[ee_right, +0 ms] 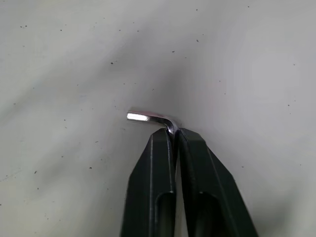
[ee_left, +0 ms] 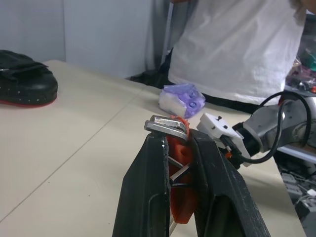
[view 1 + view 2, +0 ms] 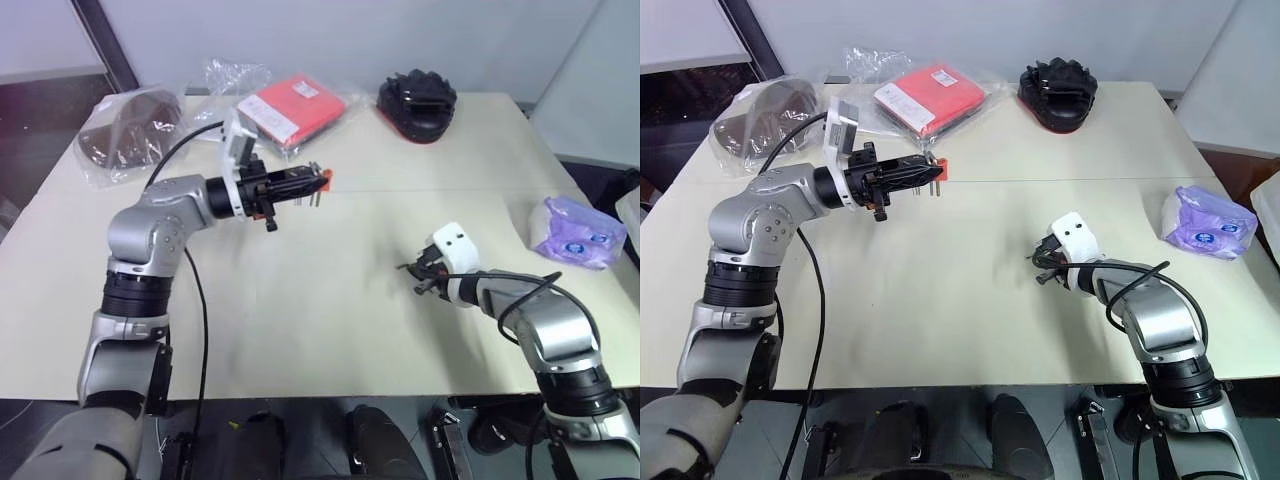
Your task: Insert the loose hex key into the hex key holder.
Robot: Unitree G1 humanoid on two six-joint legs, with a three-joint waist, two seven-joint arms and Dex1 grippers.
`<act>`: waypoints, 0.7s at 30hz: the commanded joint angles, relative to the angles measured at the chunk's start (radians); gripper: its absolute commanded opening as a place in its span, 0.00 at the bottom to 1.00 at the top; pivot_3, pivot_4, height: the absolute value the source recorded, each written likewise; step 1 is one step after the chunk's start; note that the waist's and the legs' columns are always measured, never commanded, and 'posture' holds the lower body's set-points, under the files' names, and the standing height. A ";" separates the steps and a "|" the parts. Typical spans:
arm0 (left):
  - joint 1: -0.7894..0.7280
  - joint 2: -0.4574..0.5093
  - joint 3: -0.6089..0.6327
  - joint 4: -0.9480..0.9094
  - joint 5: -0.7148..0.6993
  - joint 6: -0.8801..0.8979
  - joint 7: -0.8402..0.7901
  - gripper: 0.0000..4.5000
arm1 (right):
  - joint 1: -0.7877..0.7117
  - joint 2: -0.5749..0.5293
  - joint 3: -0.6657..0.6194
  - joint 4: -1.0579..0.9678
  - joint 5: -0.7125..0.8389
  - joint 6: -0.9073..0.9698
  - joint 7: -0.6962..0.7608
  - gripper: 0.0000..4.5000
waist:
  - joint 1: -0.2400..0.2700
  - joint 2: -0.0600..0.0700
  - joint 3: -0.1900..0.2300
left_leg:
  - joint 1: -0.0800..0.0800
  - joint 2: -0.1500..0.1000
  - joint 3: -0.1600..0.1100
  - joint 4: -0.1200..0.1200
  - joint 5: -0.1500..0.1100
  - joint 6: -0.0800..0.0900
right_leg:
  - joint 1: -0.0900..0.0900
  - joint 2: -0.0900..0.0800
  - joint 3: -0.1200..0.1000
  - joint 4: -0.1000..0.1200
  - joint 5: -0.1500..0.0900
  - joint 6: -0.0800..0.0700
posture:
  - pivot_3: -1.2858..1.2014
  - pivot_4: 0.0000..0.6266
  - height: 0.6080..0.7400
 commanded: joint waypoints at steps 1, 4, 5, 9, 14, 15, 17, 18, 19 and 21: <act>-0.015 0.000 0.019 -0.030 -0.022 -0.003 -0.003 0.01 | -0.001 0.013 -0.034 -0.040 0.005 -0.015 -0.023 0.01 | 0.000 0.000 0.000 | 0.000 0.000 0.000 0.000 0.000 0.000 | 0.000 0.000 0.000 0.000 0.000 0.000 | 0.52 0.24 1.00; -0.028 -0.021 0.013 -0.014 -0.021 -0.007 0.000 0.01 | -0.058 0.100 -0.140 -0.080 0.035 -0.115 -0.095 0.01 | 0.000 0.000 0.000 | 0.000 0.000 0.000 0.000 0.000 0.000 | 0.000 0.000 0.000 0.000 0.000 0.000 | 0.52 0.24 1.00; -0.032 -0.028 0.010 -0.007 -0.018 -0.010 0.000 0.01 | -0.093 0.137 -0.178 -0.083 0.040 -0.152 -0.134 0.01 | -0.001 0.000 0.000 | -0.001 0.000 0.000 0.000 0.000 0.000 | 0.000 0.000 0.000 0.000 0.000 0.000 | 0.52 0.24 1.00; -0.058 -0.051 0.013 0.044 -0.008 -0.022 0.000 0.01 | -0.196 0.192 -0.182 -0.098 -0.003 -0.327 -0.188 0.01 | -0.003 0.000 0.000 | -0.001 0.000 0.000 -0.001 0.000 0.000 | -0.001 0.000 0.000 0.000 0.000 0.000 | 0.52 0.24 1.00; -0.107 -0.069 0.011 0.134 0.012 -0.051 -0.004 0.01 | -0.299 0.373 -0.180 -0.065 -0.012 -0.580 -0.310 0.01 | -0.004 0.000 0.000 | -0.001 0.000 -0.001 -0.003 0.000 0.000 | -0.001 0.000 -0.001 0.000 0.000 0.000 | 0.52 0.24 1.00; -0.113 -0.070 0.009 0.145 0.017 -0.057 -0.007 0.01 | -0.311 0.403 -0.178 -0.048 -0.026 -0.641 -0.331 0.01 | -0.004 0.000 0.000 | -0.001 0.000 -0.001 -0.003 0.000 0.000 | -0.002 0.000 -0.001 0.000 0.000 0.000 | 0.52 0.24 1.00; -0.128 -0.073 0.006 0.170 0.025 -0.069 -0.013 0.01 | -0.329 0.461 -0.156 -0.018 -0.031 -0.727 -0.341 0.01 | -0.004 0.000 0.000 | -0.001 0.000 0.000 -0.003 0.000 0.000 | -0.002 0.000 -0.001 0.000 0.000 0.000 | 0.52 0.24 1.00; -0.134 -0.074 0.006 0.182 0.029 -0.073 -0.015 0.01 | -0.334 0.476 -0.136 -0.002 -0.042 -0.762 -0.341 0.01 | -0.004 0.000 0.000 | -0.001 0.000 0.000 -0.002 0.000 0.000 | -0.002 -0.001 -0.001 0.000 0.000 0.000 | 0.52 0.24 1.00; -0.139 -0.075 0.005 0.190 0.031 -0.076 -0.016 0.01 | -0.337 0.483 -0.123 0.010 -0.052 -0.786 -0.340 0.01 | -0.004 0.000 0.000 | -0.001 0.000 0.000 -0.002 0.000 0.000 | -0.002 -0.001 0.000 0.000 0.000 0.000 | 0.52 0.24 1.00; -0.152 -0.077 0.002 0.205 0.036 -0.081 -0.020 0.01 | -0.343 0.519 -0.074 0.046 -0.074 -0.855 -0.335 0.01 | -0.005 0.000 0.000 | -0.001 0.000 0.000 -0.002 0.000 0.000 | -0.002 -0.001 -0.001 0.000 0.000 0.000 | 0.52 0.24 1.00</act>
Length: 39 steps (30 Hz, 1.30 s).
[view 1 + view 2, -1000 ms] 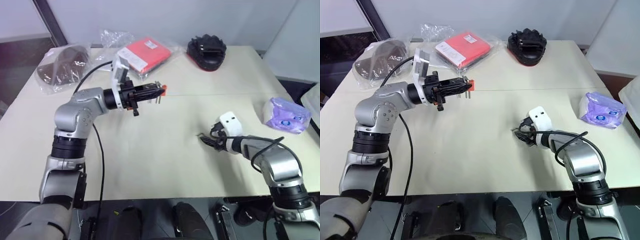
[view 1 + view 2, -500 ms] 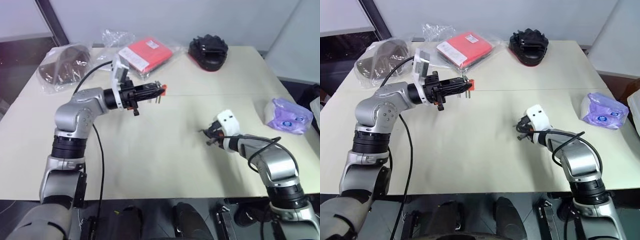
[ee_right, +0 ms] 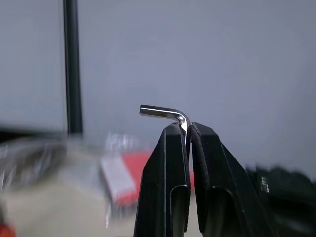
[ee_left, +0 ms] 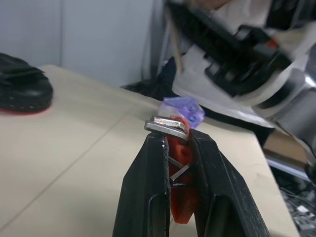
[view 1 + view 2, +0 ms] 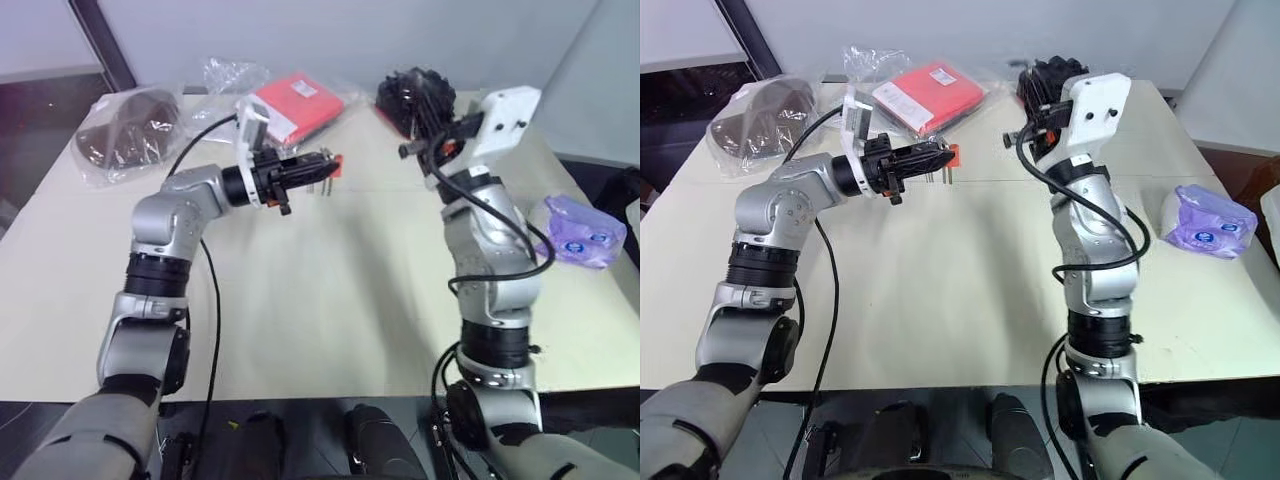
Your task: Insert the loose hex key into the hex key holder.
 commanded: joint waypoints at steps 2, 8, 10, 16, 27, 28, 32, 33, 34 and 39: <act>-0.045 -0.005 0.007 0.004 0.011 -0.027 -0.016 0.01 | -0.021 0.056 0.082 0.039 -0.040 -0.143 0.005 0.01 | -0.002 0.000 0.000 | 0.000 0.000 0.000 0.000 0.000 0.000 | 0.000 0.000 0.000 0.000 0.000 0.000 | 0.52 0.24 1.00; -0.051 -0.010 0.007 0.008 0.023 -0.026 -0.019 0.01 | 0.006 0.103 0.130 0.055 -0.017 -0.198 0.036 0.01 | -0.001 0.000 0.000 | 0.000 0.000 0.000 0.000 0.000 0.000 | -0.001 0.000 0.000 0.001 0.000 0.000 | 0.52 0.24 1.00; -0.050 -0.012 0.007 0.003 0.022 -0.019 -0.018 0.01 | 0.015 0.108 0.144 0.068 -0.029 -0.222 0.044 0.01 | -0.001 0.000 0.000 | 0.000 0.000 -0.001 0.000 0.000 0.000 | 0.000 0.000 0.000 0.001 0.000 0.000 | 0.52 0.24 1.00; -0.046 -0.011 0.013 -0.009 0.013 0.005 -0.014 0.01 | -0.005 0.125 0.159 0.107 -0.032 -0.255 0.047 0.01 | -0.002 0.000 0.000 | 0.000 0.000 -0.001 0.000 0.000 0.000 | -0.001 0.000 0.000 0.002 0.000 0.000 | 0.52 0.24 1.00; -0.052 -0.005 0.030 -0.034 -0.006 0.048 -0.002 0.01 | -0.018 0.142 0.172 0.164 -0.047 -0.301 0.050 0.01 | -0.002 0.000 0.000 | 0.000 0.000 -0.001 0.000 0.000 0.000 | -0.001 0.000 0.000 0.002 0.000 0.000 | 0.52 0.24 1.00; -0.052 -0.005 0.032 -0.037 -0.007 0.052 -0.001 0.01 | -0.018 0.143 0.172 0.166 -0.047 -0.302 0.050 0.01 | -0.002 0.000 0.000 | 0.000 0.000 -0.001 0.000 0.000 0.000 | -0.001 0.000 0.000 0.002 0.000 0.000 | 0.52 0.24 1.00; -0.055 0.000 0.039 -0.045 -0.017 0.066 0.005 0.01 | -0.019 0.140 0.165 0.184 -0.049 -0.312 0.050 0.01 | -0.002 0.000 0.000 | 0.000 0.000 -0.001 0.000 0.000 0.000 | -0.001 0.000 0.000 0.002 0.000 0.000 | 0.52 0.24 1.00; -0.056 0.001 0.041 -0.044 -0.020 0.068 0.007 0.01 | -0.021 0.139 0.163 0.187 -0.049 -0.314 0.049 0.01 | -0.002 0.000 0.000 | 0.000 0.000 -0.001 0.000 0.000 0.000 | -0.001 0.000 0.000 0.002 0.000 0.000 | 0.52 0.24 1.00; -0.056 0.003 0.042 -0.044 -0.021 0.070 0.008 0.01 | -0.023 0.138 0.161 0.189 -0.049 -0.315 0.048 0.01 | -0.002 0.000 0.000 | 0.000 0.000 -0.001 0.000 0.000 0.000 | -0.001 0.000 0.000 0.002 0.000 0.000 | 0.52 0.24 1.00; -0.059 0.005 0.049 -0.046 -0.030 0.077 0.016 0.01 | -0.028 0.134 0.155 0.193 -0.047 -0.319 0.049 0.01 | -0.002 0.000 0.000 | 0.000 0.000 -0.002 0.000 0.000 0.000 | -0.001 0.000 0.000 0.002 0.000 0.000 | 0.52 0.24 1.00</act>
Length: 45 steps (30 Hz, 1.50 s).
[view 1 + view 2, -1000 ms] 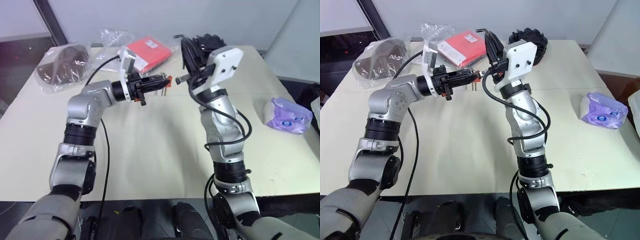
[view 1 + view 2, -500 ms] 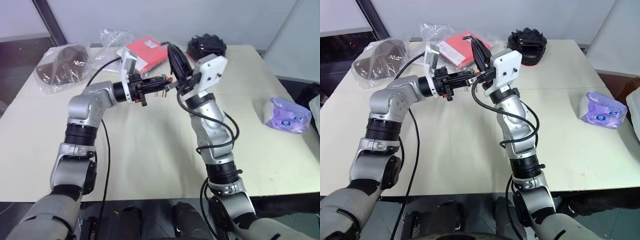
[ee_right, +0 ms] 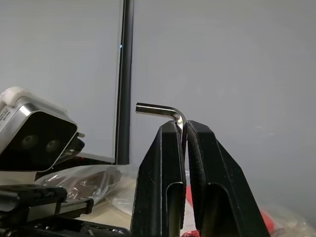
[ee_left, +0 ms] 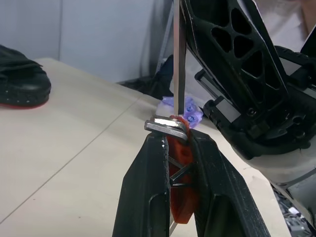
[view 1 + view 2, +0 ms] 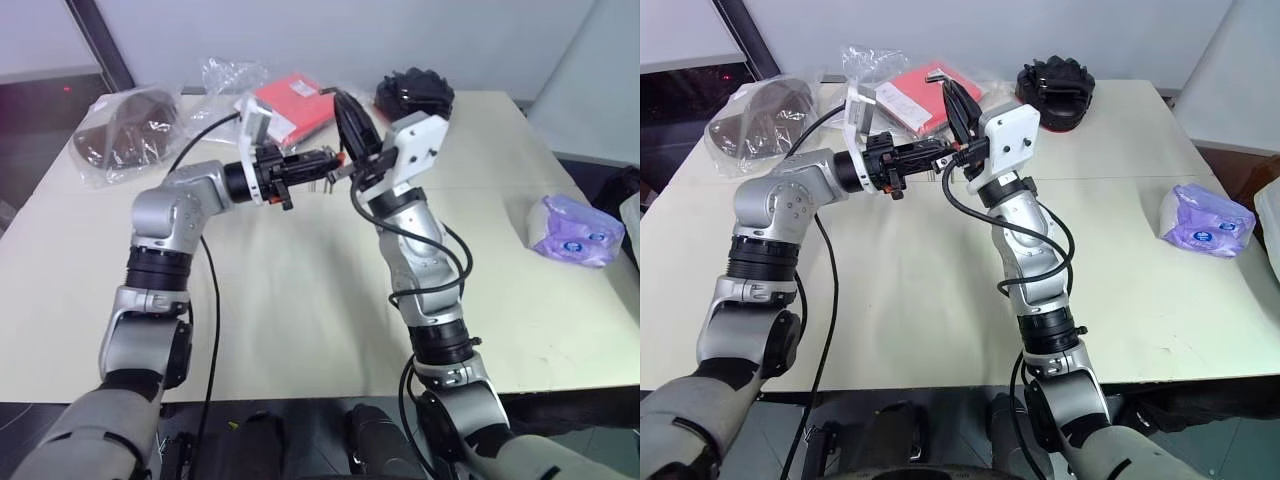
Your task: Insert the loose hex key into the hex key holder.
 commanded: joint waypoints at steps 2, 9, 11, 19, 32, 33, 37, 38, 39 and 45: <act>-0.041 0.008 0.040 -0.036 -0.028 0.004 0.009 0.01 | -0.021 0.000 -0.005 -0.018 0.000 -0.023 0.001 0.01 | 0.000 0.000 0.000 | 0.000 0.000 0.000 0.000 0.000 0.000 | 0.000 0.000 0.000 0.000 0.000 0.000 | 0.52 0.24 1.00; -0.043 0.003 0.047 -0.040 -0.033 0.013 0.015 0.01 | -0.017 0.001 0.000 -0.023 0.001 -0.020 0.003 0.01 | 0.000 0.000 0.000 | 0.000 0.000 0.000 0.000 0.000 0.000 | 0.000 0.000 0.000 0.000 0.000 0.000 | 0.52 0.24 1.00; -0.042 0.003 0.046 -0.040 -0.035 0.015 0.014 0.01 | -0.016 0.003 0.003 -0.022 -0.001 -0.021 0.002 0.01 | 0.000 0.000 0.000 | 0.000 0.000 0.000 0.000 0.000 0.000 | 0.000 0.000 0.000 0.000 0.000 0.000 | 0.52 0.24 1.00; -0.026 0.007 0.030 -0.060 -0.034 0.021 0.004 0.01 | -0.026 0.002 0.006 -0.025 -0.002 -0.018 0.005 0.01 | 0.000 0.000 0.000 | 0.000 0.000 0.000 0.000 0.000 0.000 | 0.000 0.000 0.000 0.000 0.000 0.000 | 0.52 0.24 1.00; -0.022 0.004 0.028 -0.067 -0.032 0.026 0.004 0.01 | -0.026 0.008 0.021 -0.033 -0.005 -0.012 0.011 0.01 | 0.000 0.000 0.000 | 0.000 0.000 0.000 0.000 0.000 0.000 | 0.000 0.000 0.000 0.000 0.000 0.000 | 0.52 0.24 1.00; -0.021 0.003 0.026 -0.068 -0.031 0.027 0.004 0.01 | -0.027 0.008 0.022 -0.034 -0.006 -0.012 0.012 0.01 | 0.000 0.000 0.000 | 0.000 0.000 0.000 0.000 0.000 0.000 | 0.000 0.000 0.000 0.000 0.000 0.000 | 0.52 0.24 1.00; -0.016 0.002 0.018 -0.069 -0.026 0.026 -0.001 0.01 | -0.036 0.007 0.022 -0.045 -0.010 -0.006 0.013 0.01 | 0.000 0.000 0.000 | 0.000 0.000 0.000 0.000 0.000 0.000 | 0.000 0.000 0.000 0.000 0.000 0.000 | 0.52 0.24 1.00; -0.017 0.001 0.018 -0.067 -0.024 0.022 -0.001 0.01 | -0.038 0.008 0.021 -0.044 -0.010 -0.006 0.013 0.01 | 0.000 0.000 0.000 | 0.000 0.000 0.000 0.000 0.000 0.000 | 0.000 0.000 0.000 0.000 0.000 0.000 | 0.52 0.24 1.00; -0.018 0.000 0.018 -0.065 -0.023 0.020 0.000 0.01 | -0.038 0.010 0.021 -0.045 -0.009 -0.005 0.012 0.01 | 0.000 0.000 0.000 | 0.000 0.000 0.000 0.000 0.000 0.000 | 0.000 0.000 0.000 0.000 0.000 0.000 | 0.52 0.24 1.00; -0.021 -0.002 0.016 -0.060 -0.022 0.015 -0.001 0.01 | -0.041 0.017 0.028 -0.049 -0.010 -0.002 0.009 0.01 | 0.000 0.000 0.000 | 0.000 0.000 0.000 0.000 0.000 0.000 | 0.000 0.000 0.000 0.000 0.000 0.000 | 0.52 0.24 1.00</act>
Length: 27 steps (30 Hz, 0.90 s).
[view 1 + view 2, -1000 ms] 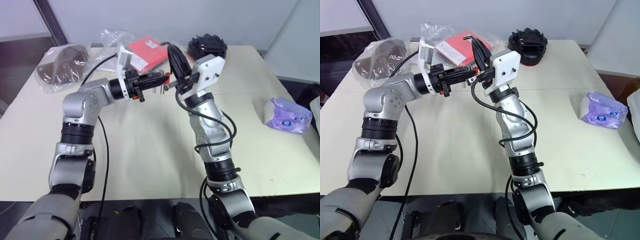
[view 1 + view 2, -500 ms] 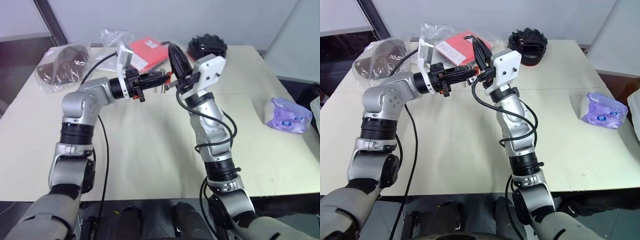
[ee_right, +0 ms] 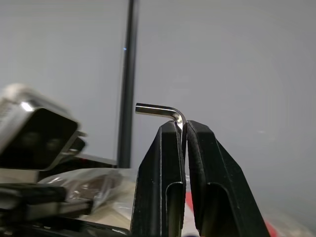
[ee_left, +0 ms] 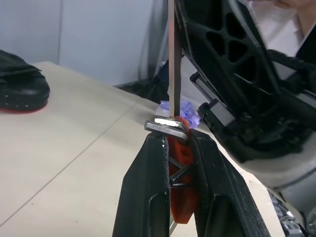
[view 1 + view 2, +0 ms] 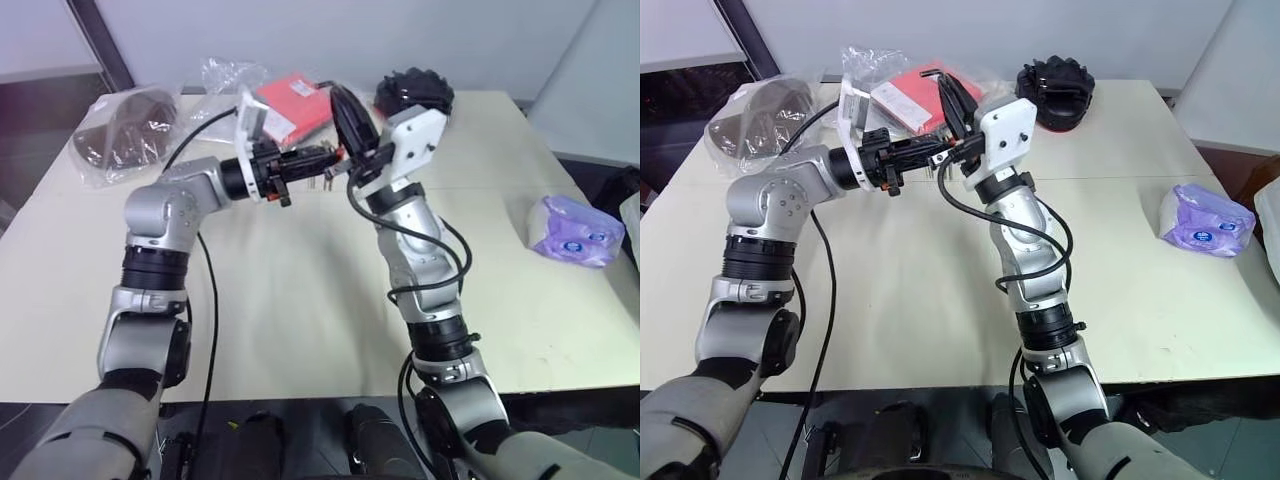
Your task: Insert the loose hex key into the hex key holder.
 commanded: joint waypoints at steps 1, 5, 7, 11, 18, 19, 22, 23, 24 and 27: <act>-0.019 -0.003 0.005 -0.029 -0.004 -0.020 -0.006 0.01 | -0.025 0.010 0.007 -0.052 -0.001 -0.004 -0.001 0.01 | 0.000 0.000 0.000 | 0.000 0.000 0.000 0.000 0.000 0.000 | 0.000 0.000 0.000 0.000 0.000 0.000 | 0.52 0.24 1.00; -0.020 -0.004 0.008 -0.030 -0.005 -0.020 -0.002 0.01 | -0.021 0.012 0.011 -0.052 -0.003 -0.005 -0.003 0.01 | 0.000 0.000 0.000 | 0.000 0.000 0.000 0.000 0.000 0.000 | 0.000 0.000 0.000 0.000 0.000 0.000 | 0.52 0.24 1.00; -0.020 -0.003 0.010 -0.031 -0.008 -0.017 0.000 0.01 | -0.019 0.010 0.009 -0.054 -0.004 -0.006 -0.005 0.01 | 0.000 0.000 0.000 | 0.000 0.000 0.000 0.000 0.000 0.000 | 0.000 0.000 0.000 0.000 0.000 0.000 | 0.52 0.24 1.00; -0.020 -0.003 0.017 -0.031 -0.013 -0.010 0.007 0.01 | -0.019 0.004 0.003 -0.055 -0.004 -0.006 -0.007 0.01 | 0.000 0.000 0.000 | 0.000 0.000 0.000 0.000 0.000 0.000 | 0.000 0.000 0.000 0.000 0.000 0.000 | 0.52 0.24 1.00; -0.026 -0.002 0.033 -0.024 -0.025 -0.001 0.019 0.01 | -0.027 -0.010 -0.011 -0.049 -0.005 -0.010 -0.009 0.01 | 0.000 0.000 0.000 | 0.000 0.000 0.000 0.000 0.000 0.000 | 0.000 0.000 0.000 0.000 0.000 0.000 | 0.52 0.24 1.00; -0.026 -0.003 0.034 -0.024 -0.026 -0.001 0.020 0.01 | -0.027 -0.012 -0.012 -0.048 -0.004 -0.010 -0.009 0.01 | 0.000 0.000 0.000 | 0.000 0.000 0.000 0.000 0.000 0.000 | 0.000 0.000 0.000 0.000 0.000 0.000 | 0.52 0.24 1.00; -0.028 -0.009 0.041 -0.029 -0.033 0.007 0.028 0.01 | -0.027 -0.014 -0.011 -0.045 -0.004 -0.013 -0.008 0.01 | 0.000 0.000 0.000 | 0.000 0.000 0.000 0.000 0.000 0.000 | 0.000 0.000 0.000 0.000 0.000 0.000 | 0.52 0.24 1.00; -0.029 -0.011 0.044 -0.029 -0.036 0.009 0.031 0.01 | -0.028 -0.014 -0.011 -0.043 -0.004 -0.013 -0.009 0.01 | 0.000 0.000 0.000 | 0.000 0.000 0.000 0.000 0.000 0.000 | 0.000 0.000 0.000 0.000 0.000 0.000 | 0.52 0.24 1.00; -0.031 -0.013 0.048 -0.028 -0.040 0.013 0.034 0.01 | -0.028 -0.014 -0.011 -0.043 -0.004 -0.013 -0.009 0.01 | 0.000 0.000 0.000 | 0.000 0.000 0.000 0.000 0.000 0.000 | 0.000 0.000 0.000 0.000 0.000 0.000 | 0.52 0.24 1.00; -0.033 -0.013 0.049 -0.027 -0.045 0.016 0.037 0.01 | -0.028 -0.013 -0.011 -0.039 -0.004 -0.015 -0.009 0.01 | 0.000 0.000 0.000 | 0.000 0.000 0.000 0.000 0.000 0.000 | 0.000 0.000 0.000 0.000 0.000 0.000 | 0.52 0.24 1.00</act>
